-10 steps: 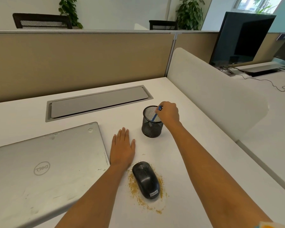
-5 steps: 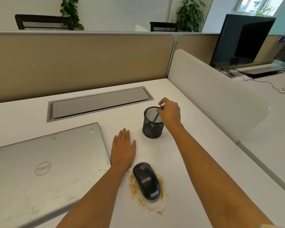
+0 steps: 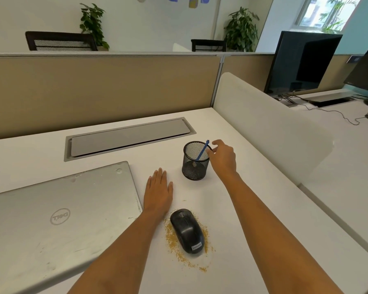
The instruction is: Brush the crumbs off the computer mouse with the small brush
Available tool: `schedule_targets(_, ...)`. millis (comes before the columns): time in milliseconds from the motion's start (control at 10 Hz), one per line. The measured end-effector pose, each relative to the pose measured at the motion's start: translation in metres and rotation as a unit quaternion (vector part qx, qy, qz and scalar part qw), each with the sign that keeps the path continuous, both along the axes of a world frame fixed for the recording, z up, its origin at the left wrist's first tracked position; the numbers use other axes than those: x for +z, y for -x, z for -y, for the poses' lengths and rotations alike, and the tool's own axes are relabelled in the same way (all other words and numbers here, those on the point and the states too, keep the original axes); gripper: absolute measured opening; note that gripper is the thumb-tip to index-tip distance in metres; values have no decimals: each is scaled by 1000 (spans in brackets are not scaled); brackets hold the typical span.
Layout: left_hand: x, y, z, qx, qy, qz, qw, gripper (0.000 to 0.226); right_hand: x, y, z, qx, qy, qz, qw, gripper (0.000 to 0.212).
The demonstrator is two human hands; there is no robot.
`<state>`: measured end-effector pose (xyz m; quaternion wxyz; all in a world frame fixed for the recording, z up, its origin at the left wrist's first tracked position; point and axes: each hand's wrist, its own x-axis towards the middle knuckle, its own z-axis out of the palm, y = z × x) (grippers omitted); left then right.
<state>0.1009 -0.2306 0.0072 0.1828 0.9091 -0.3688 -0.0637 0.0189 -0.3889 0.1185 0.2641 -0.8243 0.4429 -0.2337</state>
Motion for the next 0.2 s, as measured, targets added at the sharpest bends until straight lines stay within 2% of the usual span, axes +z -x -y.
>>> schedule_targets(200,28,1,-15,-4,-8,51,999,54,5,31,-15,-7,-15,30,999,29)
